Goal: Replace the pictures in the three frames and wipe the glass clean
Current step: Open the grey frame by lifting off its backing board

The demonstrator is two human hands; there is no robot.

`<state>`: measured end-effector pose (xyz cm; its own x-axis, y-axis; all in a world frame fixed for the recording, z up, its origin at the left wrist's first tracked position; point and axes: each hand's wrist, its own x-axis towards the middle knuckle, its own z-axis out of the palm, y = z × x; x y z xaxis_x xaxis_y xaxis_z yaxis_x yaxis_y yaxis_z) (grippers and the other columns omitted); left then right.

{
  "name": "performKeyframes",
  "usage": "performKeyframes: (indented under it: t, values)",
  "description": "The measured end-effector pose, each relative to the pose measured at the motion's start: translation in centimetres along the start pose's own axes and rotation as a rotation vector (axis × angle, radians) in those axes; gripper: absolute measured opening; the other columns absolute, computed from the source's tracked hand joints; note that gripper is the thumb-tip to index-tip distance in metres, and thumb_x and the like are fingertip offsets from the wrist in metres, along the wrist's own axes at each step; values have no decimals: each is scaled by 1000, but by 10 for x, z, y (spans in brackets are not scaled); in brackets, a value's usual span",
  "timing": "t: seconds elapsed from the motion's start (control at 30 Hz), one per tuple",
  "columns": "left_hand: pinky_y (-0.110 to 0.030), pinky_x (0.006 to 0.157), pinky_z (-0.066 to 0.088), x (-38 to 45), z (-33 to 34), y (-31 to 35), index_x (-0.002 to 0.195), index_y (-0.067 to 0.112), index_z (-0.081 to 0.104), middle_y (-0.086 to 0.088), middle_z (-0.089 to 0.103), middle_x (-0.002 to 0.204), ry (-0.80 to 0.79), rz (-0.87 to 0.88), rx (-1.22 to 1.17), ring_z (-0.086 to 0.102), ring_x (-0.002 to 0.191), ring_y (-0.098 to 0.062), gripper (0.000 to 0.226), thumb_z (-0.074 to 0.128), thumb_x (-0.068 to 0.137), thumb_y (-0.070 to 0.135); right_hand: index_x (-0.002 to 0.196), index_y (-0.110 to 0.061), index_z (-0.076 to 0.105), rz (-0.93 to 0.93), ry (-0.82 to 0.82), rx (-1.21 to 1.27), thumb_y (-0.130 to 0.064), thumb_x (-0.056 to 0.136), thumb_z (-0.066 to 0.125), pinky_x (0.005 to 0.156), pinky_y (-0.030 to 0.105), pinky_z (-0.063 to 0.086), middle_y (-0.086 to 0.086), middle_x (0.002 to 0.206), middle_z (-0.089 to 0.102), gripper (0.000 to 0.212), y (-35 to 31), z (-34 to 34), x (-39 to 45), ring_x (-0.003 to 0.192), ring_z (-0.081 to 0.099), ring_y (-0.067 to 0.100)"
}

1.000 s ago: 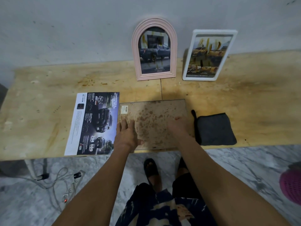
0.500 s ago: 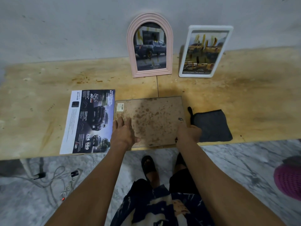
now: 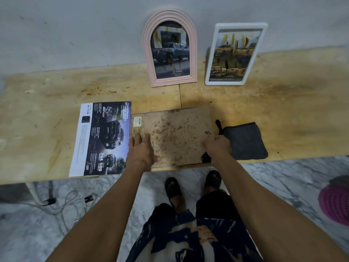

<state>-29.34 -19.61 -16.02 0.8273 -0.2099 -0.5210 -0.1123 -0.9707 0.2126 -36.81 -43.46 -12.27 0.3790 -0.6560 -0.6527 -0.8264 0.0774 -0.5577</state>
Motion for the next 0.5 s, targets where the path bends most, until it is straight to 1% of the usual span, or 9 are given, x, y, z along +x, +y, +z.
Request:
performKeyframes:
  t: [0.03,0.13,0.23,0.27,0.33,0.37,0.47,0.5]
  values:
    - [-45,123,12,1,1,-1,157,21,12,-13,0,166,-3,-3,-2,-8,154,-33,110,80,77,52,105,-9,57,-24,-3,-47,-21,91,61,72,32,50,7,106,61,19,0,-2,1,86,55,22]
    - [-45,123,11,-1,-1,0,158,22,11,-14,-3,166,-12,-16,-7,-9,154,-33,111,80,77,51,112,-7,57,-108,-14,-185,-23,91,63,62,29,46,7,105,60,28,1,-6,5,82,54,21]
    - [-45,123,10,-1,-4,1,158,24,10,-13,-6,167,-23,-28,-25,-11,154,-33,111,81,77,50,111,-8,57,-180,-73,-320,-28,90,66,44,21,35,4,99,60,31,-2,-11,10,67,50,12]
    - [-45,123,10,-1,-3,1,158,25,11,-13,-5,167,-21,-26,-30,-11,154,-32,111,82,76,51,116,-6,57,-189,-75,-335,-30,89,67,41,19,33,5,104,64,37,-2,-11,14,64,49,10]
    - [-44,123,8,2,-2,-1,158,25,10,-12,-2,168,-21,-28,-52,-10,154,-30,114,82,73,53,136,-8,50,-216,-78,-373,-33,88,68,40,16,32,8,118,65,57,-5,-14,15,70,52,12]
    - [-44,123,8,3,-2,-2,158,25,10,-11,-1,168,-23,-32,-63,-9,154,-30,116,83,72,55,137,-7,49,-219,-96,-389,-34,89,67,41,16,31,8,120,64,58,-7,-16,15,74,52,14]
    - [-42,124,6,0,-5,-4,159,24,12,-9,0,168,-22,-33,-105,-8,155,-29,120,84,69,56,118,-4,58,-220,-154,-422,-34,89,67,43,20,33,10,113,66,42,-10,-19,16,74,53,16]
    - [-41,124,6,-1,-7,-4,159,23,13,-8,-1,168,-19,-35,-126,-7,154,-29,121,85,68,56,113,-4,59,-214,-163,-424,-35,89,68,44,22,34,11,110,66,40,-11,-20,15,74,54,16]
